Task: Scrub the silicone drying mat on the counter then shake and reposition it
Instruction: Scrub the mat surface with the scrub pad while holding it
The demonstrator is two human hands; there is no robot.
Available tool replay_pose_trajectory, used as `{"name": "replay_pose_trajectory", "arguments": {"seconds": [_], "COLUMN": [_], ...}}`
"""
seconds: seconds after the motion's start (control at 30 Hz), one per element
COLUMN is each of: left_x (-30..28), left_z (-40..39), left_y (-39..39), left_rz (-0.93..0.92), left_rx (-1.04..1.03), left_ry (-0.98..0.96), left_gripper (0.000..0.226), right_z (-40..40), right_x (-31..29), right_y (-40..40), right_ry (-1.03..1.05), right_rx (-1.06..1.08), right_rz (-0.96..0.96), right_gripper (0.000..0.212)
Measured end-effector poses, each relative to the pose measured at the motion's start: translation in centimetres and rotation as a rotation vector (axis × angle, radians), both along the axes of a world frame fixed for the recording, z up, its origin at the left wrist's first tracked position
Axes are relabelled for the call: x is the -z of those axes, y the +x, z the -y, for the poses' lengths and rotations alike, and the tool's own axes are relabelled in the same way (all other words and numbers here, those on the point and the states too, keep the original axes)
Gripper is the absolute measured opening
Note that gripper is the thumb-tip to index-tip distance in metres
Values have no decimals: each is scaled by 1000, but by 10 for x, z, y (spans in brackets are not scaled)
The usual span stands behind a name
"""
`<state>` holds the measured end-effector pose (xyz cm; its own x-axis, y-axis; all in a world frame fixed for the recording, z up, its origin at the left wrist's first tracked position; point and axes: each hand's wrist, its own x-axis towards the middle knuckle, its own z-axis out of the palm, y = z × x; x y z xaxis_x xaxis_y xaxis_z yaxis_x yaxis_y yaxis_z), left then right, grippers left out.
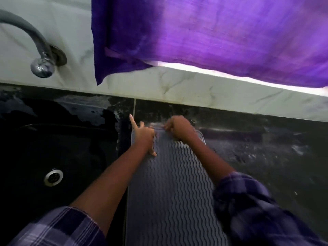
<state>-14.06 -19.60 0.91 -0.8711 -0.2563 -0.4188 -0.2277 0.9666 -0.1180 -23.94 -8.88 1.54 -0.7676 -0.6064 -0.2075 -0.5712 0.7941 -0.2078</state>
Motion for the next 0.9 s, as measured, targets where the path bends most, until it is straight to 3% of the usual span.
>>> {"name": "replay_pose_trajectory", "arguments": {"seconds": [0.13,0.23,0.37,0.47,0.63,0.77,0.9], "left_x": [4,6,5,6,10,10,2], "left_z": [3,2,-3,-4,-7,-3,-12], "left_y": [0,-3,-2,-3,-5,-3,6], "left_rz": [28,5,15,17,50,48,-21], "left_rx": [10,30,18,13,25,33,112], "left_ry": [-23,-37,-63,-75,-108,-99,-100], "left_gripper": [101,96,100,95,97,94,85], "right_z": [2,-41,-46,-10,-27,-90,-82], "right_x": [32,32,10,1,34,28,-4], "right_y": [37,80,69,22,29,109,87], "right_ry": [19,-29,125,-43,-19,-36,173], "right_rx": [58,-60,-98,75,158,69,-35], "right_rz": [-136,50,252,116,-77,132,263], "right_gripper": [24,17,14,14,25,25,24]}}
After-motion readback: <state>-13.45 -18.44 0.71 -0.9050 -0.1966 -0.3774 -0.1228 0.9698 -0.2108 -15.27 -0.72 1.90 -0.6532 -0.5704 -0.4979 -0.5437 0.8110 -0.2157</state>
